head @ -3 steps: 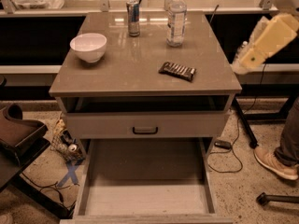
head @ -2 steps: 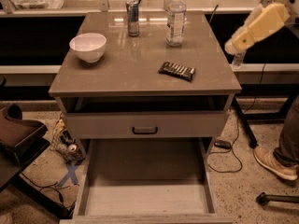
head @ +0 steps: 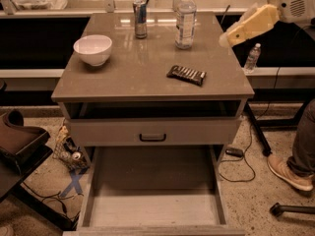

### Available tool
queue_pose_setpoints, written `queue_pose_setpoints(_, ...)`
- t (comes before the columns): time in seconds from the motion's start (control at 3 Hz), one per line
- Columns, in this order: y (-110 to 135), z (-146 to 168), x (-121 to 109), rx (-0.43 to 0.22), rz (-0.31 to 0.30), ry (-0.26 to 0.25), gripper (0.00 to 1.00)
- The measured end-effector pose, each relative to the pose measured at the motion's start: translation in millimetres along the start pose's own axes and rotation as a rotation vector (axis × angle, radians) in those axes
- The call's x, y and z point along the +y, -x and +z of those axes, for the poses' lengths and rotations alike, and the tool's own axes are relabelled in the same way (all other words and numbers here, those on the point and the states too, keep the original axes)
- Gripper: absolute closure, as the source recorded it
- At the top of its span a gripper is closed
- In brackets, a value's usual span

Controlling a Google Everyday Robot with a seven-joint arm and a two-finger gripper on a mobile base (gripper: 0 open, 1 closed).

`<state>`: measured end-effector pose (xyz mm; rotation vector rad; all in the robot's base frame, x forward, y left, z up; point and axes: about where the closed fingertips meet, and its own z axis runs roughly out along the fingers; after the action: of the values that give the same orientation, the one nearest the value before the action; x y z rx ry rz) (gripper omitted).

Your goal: Place rxbar chocolate into middle drawer

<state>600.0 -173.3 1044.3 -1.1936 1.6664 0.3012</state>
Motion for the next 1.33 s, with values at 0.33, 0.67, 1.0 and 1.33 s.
queue_pose_setpoints(0.33,0.2,-0.2,0.2,0.001,-0.001,0.0,0.0)
queue_pose_setpoints(0.67,-19.0,34.7,5.3,0.002,0.06,0.038,0.0)
queue_pose_setpoints(1.0,-43.4,78.3,7.1,0.007,0.125,0.073,0.0)
queue_pose_setpoints(1.33,-75.5,128.3,12.7,0.025,0.159,0.106,0.0)
